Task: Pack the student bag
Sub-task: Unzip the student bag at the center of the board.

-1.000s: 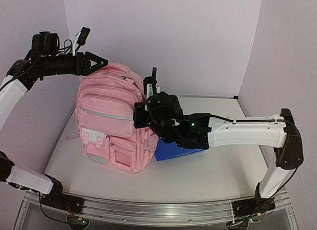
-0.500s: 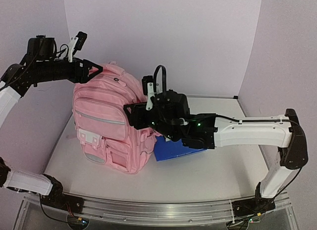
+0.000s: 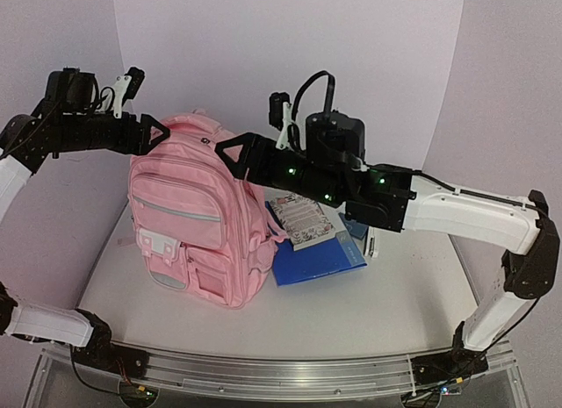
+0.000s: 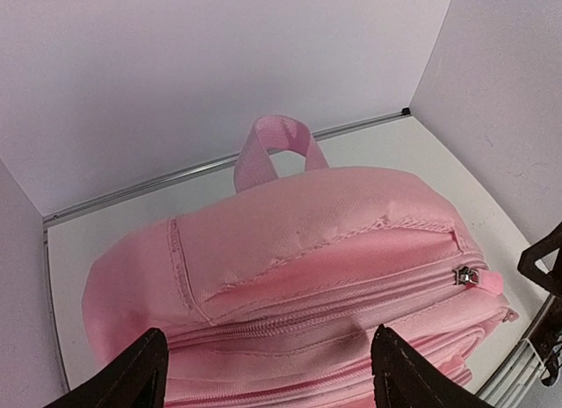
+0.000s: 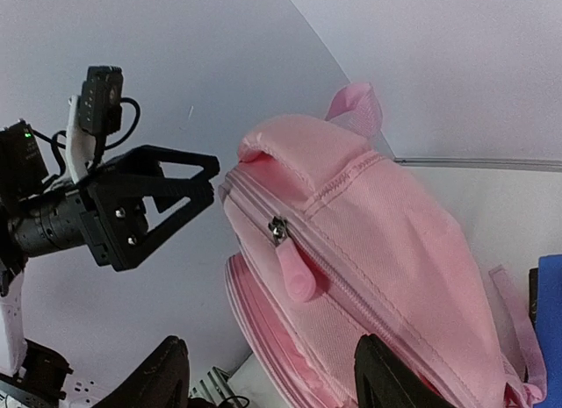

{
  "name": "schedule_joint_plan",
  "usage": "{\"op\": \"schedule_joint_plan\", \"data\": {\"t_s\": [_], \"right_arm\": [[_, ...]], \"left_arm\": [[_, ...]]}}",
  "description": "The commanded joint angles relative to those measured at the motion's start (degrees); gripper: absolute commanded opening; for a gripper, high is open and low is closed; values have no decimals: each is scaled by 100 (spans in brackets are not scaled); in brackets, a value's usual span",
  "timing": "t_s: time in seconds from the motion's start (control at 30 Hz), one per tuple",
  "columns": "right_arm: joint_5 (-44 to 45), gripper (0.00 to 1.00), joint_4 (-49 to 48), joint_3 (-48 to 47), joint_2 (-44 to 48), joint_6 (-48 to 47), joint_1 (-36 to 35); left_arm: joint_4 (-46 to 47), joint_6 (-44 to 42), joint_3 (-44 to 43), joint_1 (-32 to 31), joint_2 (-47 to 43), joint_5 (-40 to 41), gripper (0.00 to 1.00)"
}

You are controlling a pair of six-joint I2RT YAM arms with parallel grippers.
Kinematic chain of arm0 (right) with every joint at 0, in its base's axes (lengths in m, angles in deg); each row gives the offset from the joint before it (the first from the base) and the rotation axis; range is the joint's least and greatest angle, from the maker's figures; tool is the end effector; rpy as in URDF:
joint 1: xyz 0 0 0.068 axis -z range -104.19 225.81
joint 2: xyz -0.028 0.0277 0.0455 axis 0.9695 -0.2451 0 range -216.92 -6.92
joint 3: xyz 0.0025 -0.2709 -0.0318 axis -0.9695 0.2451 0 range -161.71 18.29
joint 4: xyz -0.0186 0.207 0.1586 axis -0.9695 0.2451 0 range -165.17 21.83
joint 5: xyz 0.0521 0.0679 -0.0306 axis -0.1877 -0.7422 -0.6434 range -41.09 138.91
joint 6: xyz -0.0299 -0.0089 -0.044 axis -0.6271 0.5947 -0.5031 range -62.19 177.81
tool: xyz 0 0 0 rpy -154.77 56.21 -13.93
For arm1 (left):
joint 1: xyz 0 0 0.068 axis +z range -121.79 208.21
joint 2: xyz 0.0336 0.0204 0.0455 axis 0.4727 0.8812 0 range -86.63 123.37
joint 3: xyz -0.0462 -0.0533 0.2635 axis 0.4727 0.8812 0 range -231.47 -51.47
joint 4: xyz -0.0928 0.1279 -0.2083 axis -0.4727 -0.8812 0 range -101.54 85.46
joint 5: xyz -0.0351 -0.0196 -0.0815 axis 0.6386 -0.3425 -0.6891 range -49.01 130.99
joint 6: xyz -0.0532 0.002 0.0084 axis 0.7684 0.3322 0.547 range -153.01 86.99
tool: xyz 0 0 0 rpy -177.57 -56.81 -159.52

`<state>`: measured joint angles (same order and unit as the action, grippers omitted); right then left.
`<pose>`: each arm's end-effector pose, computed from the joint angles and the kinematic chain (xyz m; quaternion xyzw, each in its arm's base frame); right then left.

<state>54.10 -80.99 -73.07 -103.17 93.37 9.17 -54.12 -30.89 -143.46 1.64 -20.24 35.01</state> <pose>0.1645 0.3727 0.4165 -0.1566 0.6836 0.5343 0.4718 0.1855 -0.0969 0.4709 0.2051 0.8124 -0.1772 0.5162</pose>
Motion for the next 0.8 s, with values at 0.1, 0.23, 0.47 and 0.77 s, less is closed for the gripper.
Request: {"op": "schedule_joint_plan", "data": {"t_s": [0.1, 0.23, 0.47, 0.77], "right_arm": [[-879, 59, 32, -532, -194, 745, 147], [-903, 57, 51, -642, -348, 902, 163], [-668, 54, 121, -692, -544, 1087, 207], [-525, 54, 133, -864, -770, 1093, 322]], "left_arm": [[304, 280, 273, 11, -148, 2, 76], [333, 267, 307, 11, -189, -12, 72], [379, 159, 327, 12, -156, -222, 66], [514, -162, 549, 10, -233, -554, 56]]}}
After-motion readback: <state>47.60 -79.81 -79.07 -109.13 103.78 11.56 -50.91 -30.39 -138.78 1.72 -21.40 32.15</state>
